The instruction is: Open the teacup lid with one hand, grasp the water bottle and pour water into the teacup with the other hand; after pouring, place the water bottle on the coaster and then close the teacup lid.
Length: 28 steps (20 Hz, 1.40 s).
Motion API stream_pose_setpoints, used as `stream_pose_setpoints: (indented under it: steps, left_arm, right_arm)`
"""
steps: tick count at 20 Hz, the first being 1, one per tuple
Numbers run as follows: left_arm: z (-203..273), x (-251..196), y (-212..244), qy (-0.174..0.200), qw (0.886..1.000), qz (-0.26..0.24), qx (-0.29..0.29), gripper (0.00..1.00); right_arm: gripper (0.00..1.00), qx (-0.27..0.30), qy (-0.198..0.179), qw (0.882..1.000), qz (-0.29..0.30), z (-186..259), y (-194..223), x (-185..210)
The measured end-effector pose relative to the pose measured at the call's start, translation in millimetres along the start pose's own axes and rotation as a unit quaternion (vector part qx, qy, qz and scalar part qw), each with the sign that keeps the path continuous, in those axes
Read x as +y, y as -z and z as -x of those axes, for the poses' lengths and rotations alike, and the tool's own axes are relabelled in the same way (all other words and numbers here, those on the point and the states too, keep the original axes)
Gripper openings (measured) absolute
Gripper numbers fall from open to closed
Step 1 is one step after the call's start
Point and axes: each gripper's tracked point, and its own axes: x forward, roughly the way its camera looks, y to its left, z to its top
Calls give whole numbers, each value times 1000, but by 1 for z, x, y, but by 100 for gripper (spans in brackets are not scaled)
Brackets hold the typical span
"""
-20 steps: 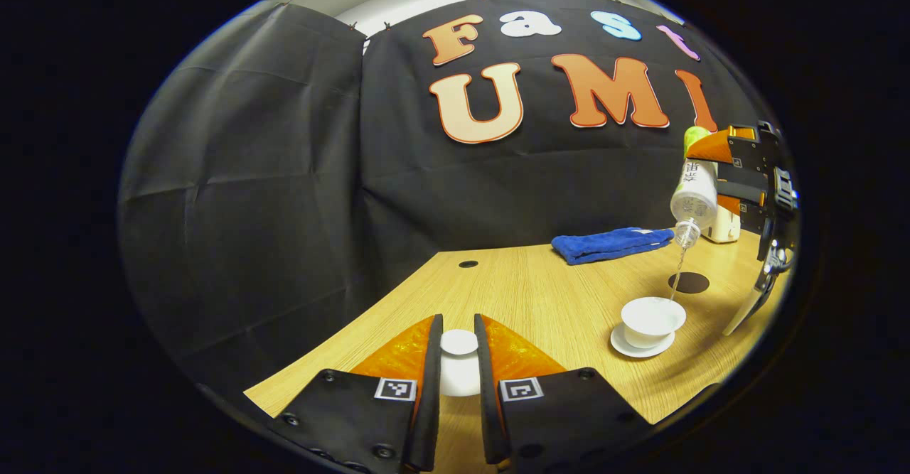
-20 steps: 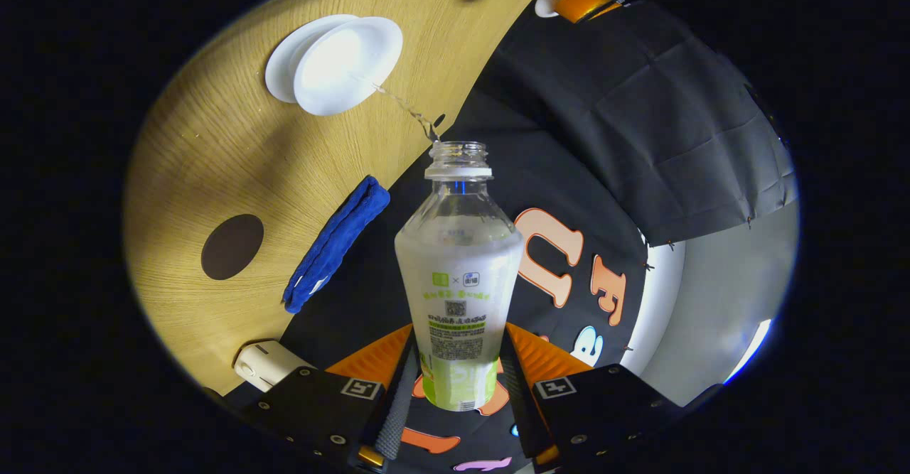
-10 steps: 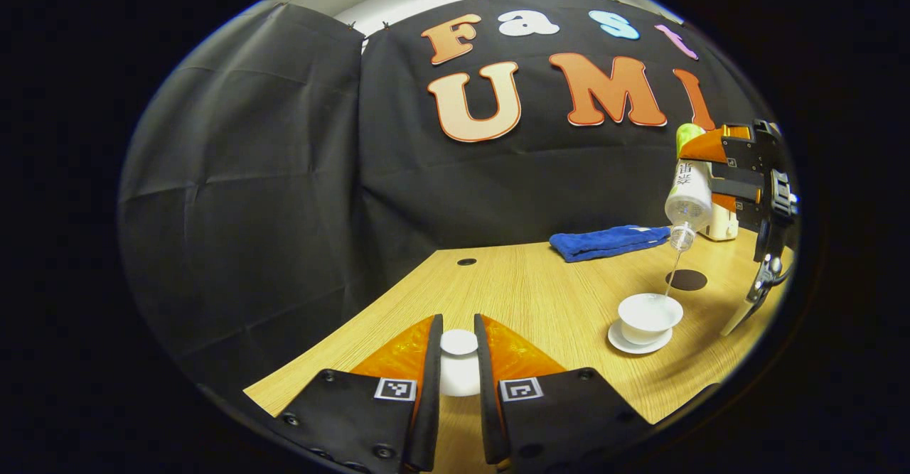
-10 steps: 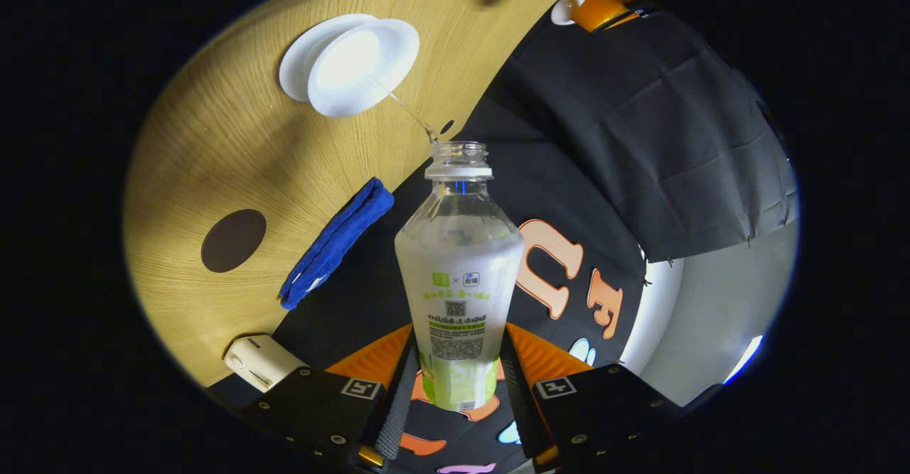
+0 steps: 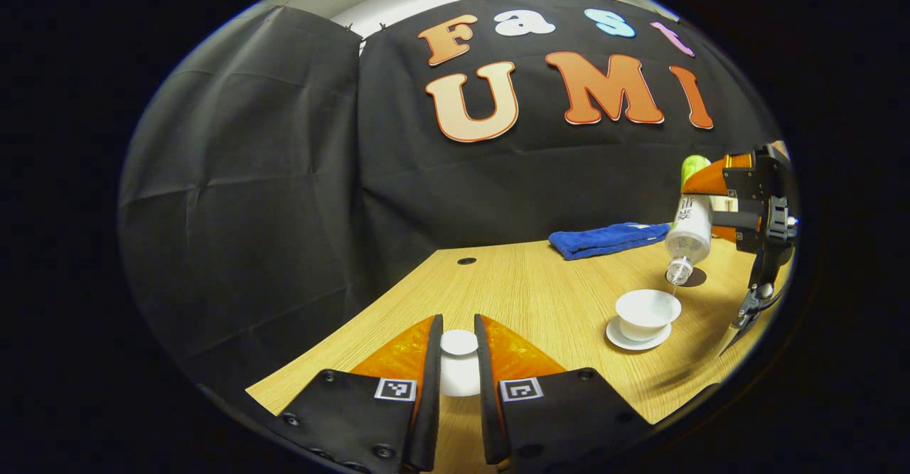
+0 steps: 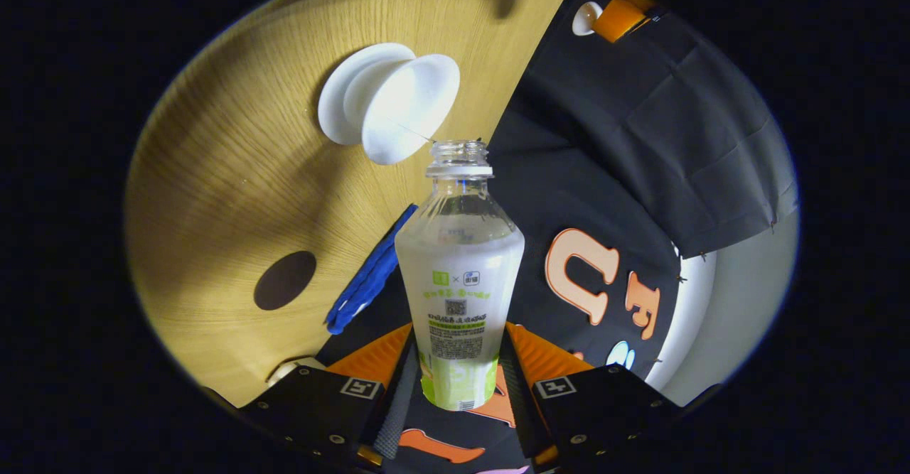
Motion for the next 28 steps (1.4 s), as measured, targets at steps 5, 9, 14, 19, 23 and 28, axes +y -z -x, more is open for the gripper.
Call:
stream_pose_setpoints:
  steps: [5, 9, 14, 19, 23, 28]
  left_arm:
    - [-1, -3, 6, 2, 1000, 6, 8, 29]
    - [0, -7, 5, 6, 1000, 8, 8, 29]
    - [-1, -13, 7, 13, 1000, 15, 12, 26]
    - [5, -33, -8, 40, 999, 27, -6, 29]
    - [9, -44, -16, 50, 998, 24, -16, 28]
    - [11, -58, -21, 56, 998, 23, -23, 29]
  right_arm:
    - [64, -2, -33, 994, -106, -5, -7, 24]
    - [65, -10, -71, 959, -274, -9, -13, 40]
    - [65, -16, -77, 883, -463, -11, -1, 20]
    - [67, 11, -82, 800, -595, -23, 27, 31]
    - [65, 51, -67, 743, -664, -22, 64, 46]
    - [65, 66, -77, 649, -754, -22, 79, 61]
